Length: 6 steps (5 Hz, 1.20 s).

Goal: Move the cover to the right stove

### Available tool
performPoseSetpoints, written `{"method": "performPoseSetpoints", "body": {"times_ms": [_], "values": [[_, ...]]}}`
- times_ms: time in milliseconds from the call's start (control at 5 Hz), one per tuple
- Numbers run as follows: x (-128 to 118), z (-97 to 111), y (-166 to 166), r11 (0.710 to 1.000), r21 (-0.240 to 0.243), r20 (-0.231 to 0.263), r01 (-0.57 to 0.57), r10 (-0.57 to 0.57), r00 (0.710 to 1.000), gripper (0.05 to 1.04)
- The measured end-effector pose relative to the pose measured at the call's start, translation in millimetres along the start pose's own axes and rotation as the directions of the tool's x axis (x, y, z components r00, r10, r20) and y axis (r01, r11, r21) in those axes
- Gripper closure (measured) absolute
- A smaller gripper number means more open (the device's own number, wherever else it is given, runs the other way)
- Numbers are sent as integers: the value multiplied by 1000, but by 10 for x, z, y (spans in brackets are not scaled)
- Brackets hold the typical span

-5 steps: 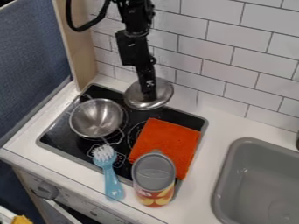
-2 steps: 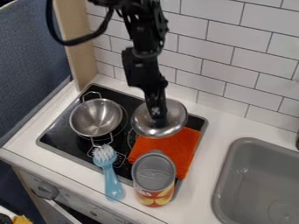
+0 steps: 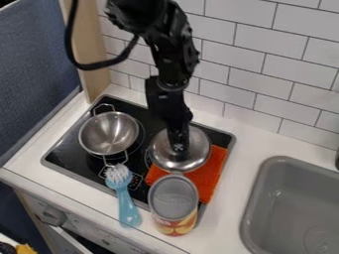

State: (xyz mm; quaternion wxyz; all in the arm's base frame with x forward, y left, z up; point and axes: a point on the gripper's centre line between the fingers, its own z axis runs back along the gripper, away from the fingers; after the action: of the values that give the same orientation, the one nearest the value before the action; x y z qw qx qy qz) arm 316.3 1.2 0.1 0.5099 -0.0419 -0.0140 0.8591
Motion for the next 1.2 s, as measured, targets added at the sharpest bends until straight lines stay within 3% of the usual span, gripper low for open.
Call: {"method": "performPoseSetpoints", "body": {"times_ms": [400,600,1000,1200], "values": [[-17,-288,3,1000,8,64,-12,11,998,802],[-29,-357,17,1000,9,79,-8,7,997,743],[-22,-351,30,1000,18,83,-4,2,997,146],[-50,-215,-2,1000,8,46,4,-5,999,71]]}}
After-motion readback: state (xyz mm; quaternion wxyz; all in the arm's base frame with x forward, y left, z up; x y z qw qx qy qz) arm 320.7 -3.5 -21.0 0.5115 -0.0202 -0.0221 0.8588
